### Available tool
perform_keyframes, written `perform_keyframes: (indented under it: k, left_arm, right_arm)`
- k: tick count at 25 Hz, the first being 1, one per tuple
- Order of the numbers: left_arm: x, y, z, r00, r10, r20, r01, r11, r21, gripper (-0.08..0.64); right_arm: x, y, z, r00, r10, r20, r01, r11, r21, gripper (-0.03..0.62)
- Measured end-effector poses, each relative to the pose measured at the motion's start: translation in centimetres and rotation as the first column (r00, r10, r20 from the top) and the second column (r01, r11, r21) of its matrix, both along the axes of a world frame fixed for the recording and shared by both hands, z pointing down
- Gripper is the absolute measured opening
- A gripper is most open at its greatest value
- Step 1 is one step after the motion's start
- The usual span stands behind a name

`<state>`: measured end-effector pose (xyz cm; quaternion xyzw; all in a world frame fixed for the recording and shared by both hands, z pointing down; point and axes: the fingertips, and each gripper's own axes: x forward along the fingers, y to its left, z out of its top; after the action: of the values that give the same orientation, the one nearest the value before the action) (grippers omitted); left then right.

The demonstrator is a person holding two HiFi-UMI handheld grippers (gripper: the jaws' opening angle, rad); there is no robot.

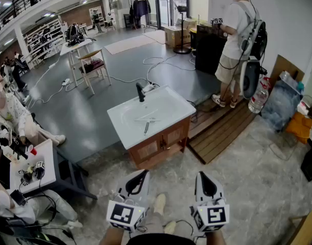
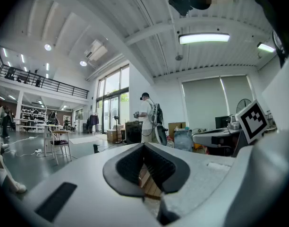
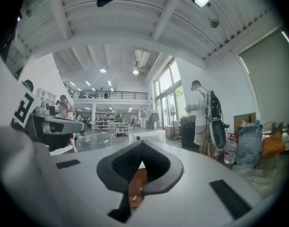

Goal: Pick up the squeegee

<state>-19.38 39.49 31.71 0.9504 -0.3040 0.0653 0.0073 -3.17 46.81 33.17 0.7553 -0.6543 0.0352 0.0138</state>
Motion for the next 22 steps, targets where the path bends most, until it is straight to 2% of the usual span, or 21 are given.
perform_keyframes:
  k: [3,11,19,22]
  left_arm:
    - [1.0,-0.5,0.0,1.000,0.001,-0.018,-0.001,1.000,0.016,0.003]
    - [2.1,-2.7,1.3,1.000,0.007,0.019,-0.006,1.000,-0.026,0.003]
    - [5.8,-7.3,1.3,1.000,0.023,0.001,-0.023,1.000,-0.018,0.002]
    - [7.2,-9.7,1.1,1.000,0.026,-0.003,-0.026,0.999,-0.020,0.002]
  right_arm:
    - [1.0,-0.5,0.5,1.000,-0.009,0.012,0.009,1.000,-0.006,-0.003]
    - [2.5,-2.4,1.6,1.000,0.008,0.015,-0.007,1.000,-0.027,-0.003]
    - [5.8,-6.8,1.4,1.000,0.021,0.005,-0.021,0.999,-0.045,-0.003]
    - [7.2,-9.3,0.4,1.000,0.024,-0.001,-0.024,0.999,-0.023,-0.003]
